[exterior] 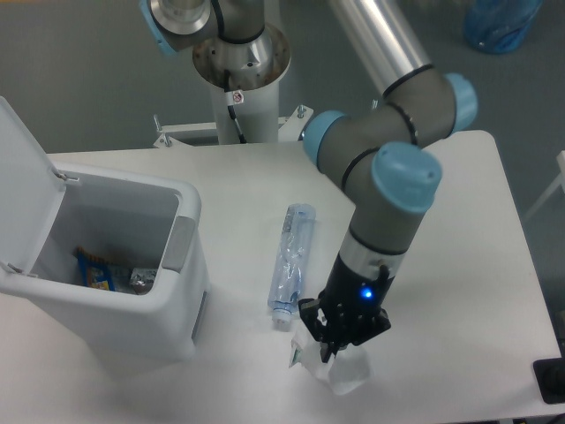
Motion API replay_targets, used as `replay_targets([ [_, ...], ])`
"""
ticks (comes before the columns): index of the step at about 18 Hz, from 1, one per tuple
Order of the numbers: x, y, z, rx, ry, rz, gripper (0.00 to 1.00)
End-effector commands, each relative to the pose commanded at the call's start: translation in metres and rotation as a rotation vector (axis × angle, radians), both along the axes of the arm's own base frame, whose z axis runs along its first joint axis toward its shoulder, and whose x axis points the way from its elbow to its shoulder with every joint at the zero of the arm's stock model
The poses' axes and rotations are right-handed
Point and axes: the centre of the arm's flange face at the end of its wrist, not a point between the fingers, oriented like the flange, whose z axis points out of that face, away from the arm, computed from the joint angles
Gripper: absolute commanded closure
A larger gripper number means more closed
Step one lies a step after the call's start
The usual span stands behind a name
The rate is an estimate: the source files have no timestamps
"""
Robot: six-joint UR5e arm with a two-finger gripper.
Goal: Place the trash in the trash can
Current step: 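Lift the plastic bag and carry it over the trash can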
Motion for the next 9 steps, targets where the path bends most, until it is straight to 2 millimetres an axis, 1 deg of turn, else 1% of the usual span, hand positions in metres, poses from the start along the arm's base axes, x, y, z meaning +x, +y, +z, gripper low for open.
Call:
replay_targets([
  [3, 0.018, -0.005, 0.04, 0.081, -0.018, -0.006, 1.0],
  [6, 0.042, -0.01, 0.083, 0.166, -0.058, -0.007, 1.0],
  [8, 0.058, -0.014, 0.105, 0.208, -0.076, -0.018, 1.0],
  [9, 0.065, -0.014, 0.11, 0.221, -0.082, -0.029, 1.0],
])
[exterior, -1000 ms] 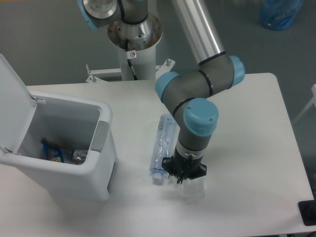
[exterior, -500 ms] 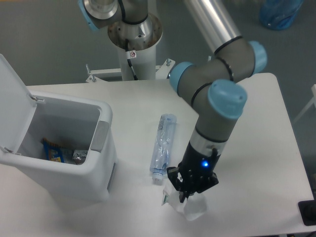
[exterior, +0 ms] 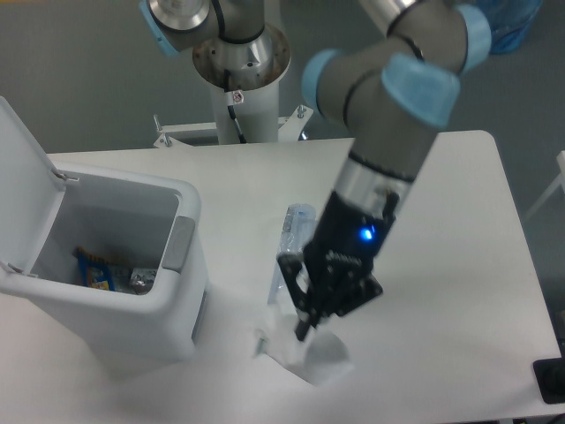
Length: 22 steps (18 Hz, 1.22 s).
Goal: Place the trash in the trash can
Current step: 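Lift the plastic bag and carry it over the trash can, then open the gripper to drop the bag into the trash can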
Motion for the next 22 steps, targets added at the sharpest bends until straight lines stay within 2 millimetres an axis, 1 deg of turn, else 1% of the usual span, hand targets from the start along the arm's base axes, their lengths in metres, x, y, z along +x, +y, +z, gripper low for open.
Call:
replay_targets([
  [1, 0.009, -0.002, 0.01, 0.017, 0.0, -0.01, 1.0],
  [2, 0.021, -0.001, 0.021, 0.034, 0.007, -0.027, 1.0],
  [5, 0.056, 0.012, 0.027, 0.038, -0.019, -0.065, 1.0],
  [6, 0.071, 0.012, 0.026, 0.035, -0.022, -0.081, 1.0],
  [9, 0.105, 0.004, 0.008, 0.01, -0.047, -0.109, 1.0],
  [10, 0.122, -0.002, 0.005, 0.005, -0.045, -0.127, 1.0],
  [12, 0.145, -0.019, -0.005, 0.002, -0.021, -0.157, 1.0],
  [13, 0.15, -0.024, -0.015, -0.001, -0.002, -0.179, 0.94],
  [15, 0.153, -0.027, -0.018, 0.006, 0.027, -0.2, 0.6],
  [16, 0.153, -0.027, -0.016, 0.007, 0.031, -0.201, 0.56],
  [17, 0.151, -0.026, -0.018, 0.005, 0.034, -0.2, 0.42],
  [18, 0.151, -0.025, -0.018, 0.005, 0.036, -0.199, 0.39],
  [19, 0.151, -0.024, -0.02, 0.005, 0.036, -0.201, 0.31],
  [20, 0.15, -0.024, -0.02, 0.006, 0.04, -0.202, 0.18],
  [22, 0.151, -0.025, -0.016, 0.012, 0.052, -0.208, 0.14],
])
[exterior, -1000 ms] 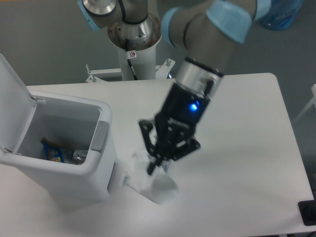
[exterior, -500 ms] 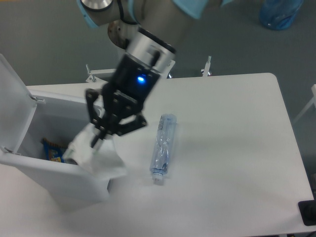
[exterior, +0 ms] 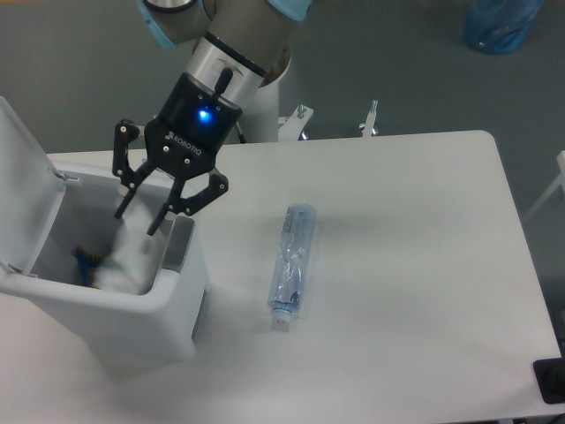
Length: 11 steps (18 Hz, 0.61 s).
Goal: Place the trash in the trash can
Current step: 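Open the gripper to drop the bag into the trash can, then move the gripper back over the clear water bottle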
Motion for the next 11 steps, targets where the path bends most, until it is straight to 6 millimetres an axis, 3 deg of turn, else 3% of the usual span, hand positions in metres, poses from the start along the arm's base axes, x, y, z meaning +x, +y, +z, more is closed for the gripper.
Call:
replay_targets([
  [6, -0.011, 0.001, 0.018, 0.025, 0.028, 0.011, 0.13],
  [9, -0.05, 0.007, 0.006, 0.014, 0.032, 0.047, 0.13],
  [11, -0.078, 0.02, -0.016, -0.019, 0.053, 0.048, 0.13],
])
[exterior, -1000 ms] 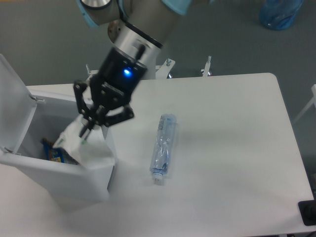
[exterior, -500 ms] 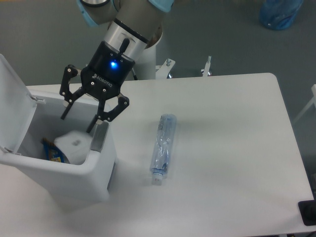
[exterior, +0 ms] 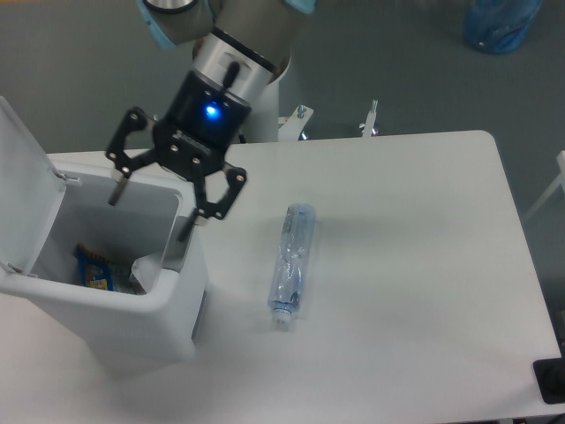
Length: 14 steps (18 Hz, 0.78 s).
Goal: Place the trash in the trash can
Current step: 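Move the gripper back over the clear water bottle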
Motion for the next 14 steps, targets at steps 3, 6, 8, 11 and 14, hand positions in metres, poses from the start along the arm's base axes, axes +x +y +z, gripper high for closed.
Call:
replay_targets([
  [3, -0.07, 0.025, -0.063, -0.115, 0.021, 0.064, 0.13],
  [6, -0.107, 0.011, -0.096, -0.16, 0.013, 0.091, 0.14],
  [8, -0.103, 0.004, -0.121, -0.215, 0.033, 0.073, 0.15],
  [11, -0.102, 0.001, -0.157, -0.32, 0.065, 0.068, 0.15],
  [14, -0.09, 0.003, -0.198, -0.416, 0.103, 0.013, 0.15],
])
